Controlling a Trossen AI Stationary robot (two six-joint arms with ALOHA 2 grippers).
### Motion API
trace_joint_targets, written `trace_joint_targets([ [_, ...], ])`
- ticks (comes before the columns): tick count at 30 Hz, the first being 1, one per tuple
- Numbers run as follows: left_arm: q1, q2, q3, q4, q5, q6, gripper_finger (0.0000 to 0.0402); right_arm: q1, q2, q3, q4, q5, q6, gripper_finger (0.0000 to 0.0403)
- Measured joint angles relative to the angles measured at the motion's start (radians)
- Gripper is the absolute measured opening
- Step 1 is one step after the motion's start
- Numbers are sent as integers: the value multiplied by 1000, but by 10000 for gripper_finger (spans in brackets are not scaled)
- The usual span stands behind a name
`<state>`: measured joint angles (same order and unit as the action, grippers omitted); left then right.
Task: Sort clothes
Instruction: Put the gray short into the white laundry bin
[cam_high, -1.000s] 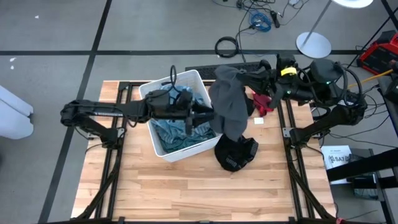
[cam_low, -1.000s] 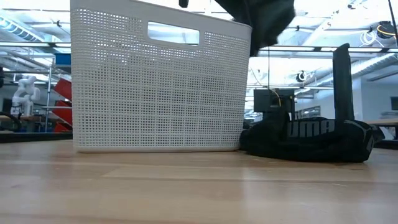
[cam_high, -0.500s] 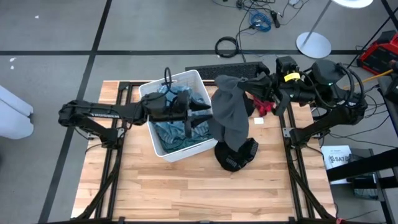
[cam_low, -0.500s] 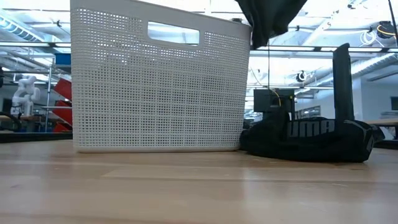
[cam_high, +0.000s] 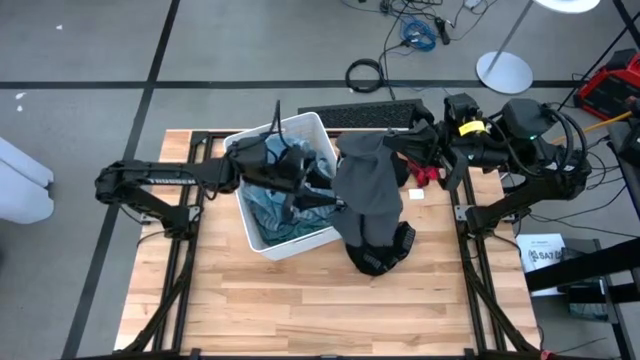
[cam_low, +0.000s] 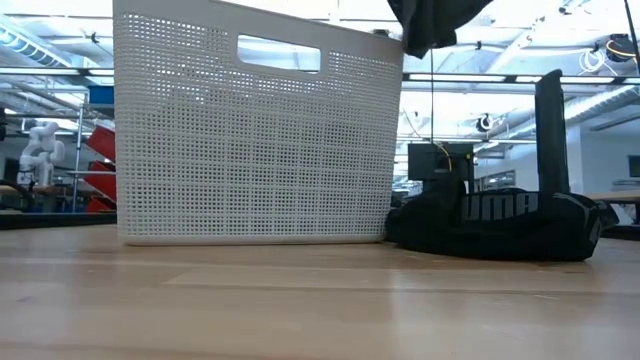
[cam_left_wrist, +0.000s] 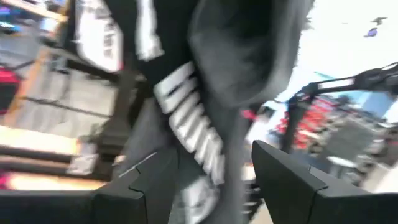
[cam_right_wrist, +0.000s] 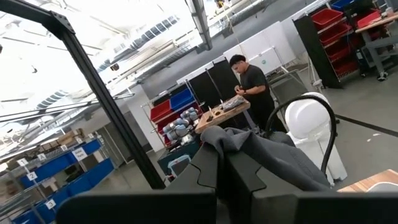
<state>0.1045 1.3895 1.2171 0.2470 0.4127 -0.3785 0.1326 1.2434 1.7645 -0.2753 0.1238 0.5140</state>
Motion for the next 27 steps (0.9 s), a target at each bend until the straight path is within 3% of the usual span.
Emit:
trace_joint_targets([
  [4,7,0,0,47,36,-34,212,0,0,0,-2,0,-2,0],
  [17,4,57,0,136,-32,-112,206,0,0,0,0,0,-2,0],
  [20,4,60,0,138,-37,-114,168,0,0,0,0,-23,-2,0],
  [25,7,40,0,164,-5,-115,26,0,0,0,-3,-93,23,0],
  [27,7,35,0,244,24,-135,15,0,0,0,-15,-130,37,0],
])
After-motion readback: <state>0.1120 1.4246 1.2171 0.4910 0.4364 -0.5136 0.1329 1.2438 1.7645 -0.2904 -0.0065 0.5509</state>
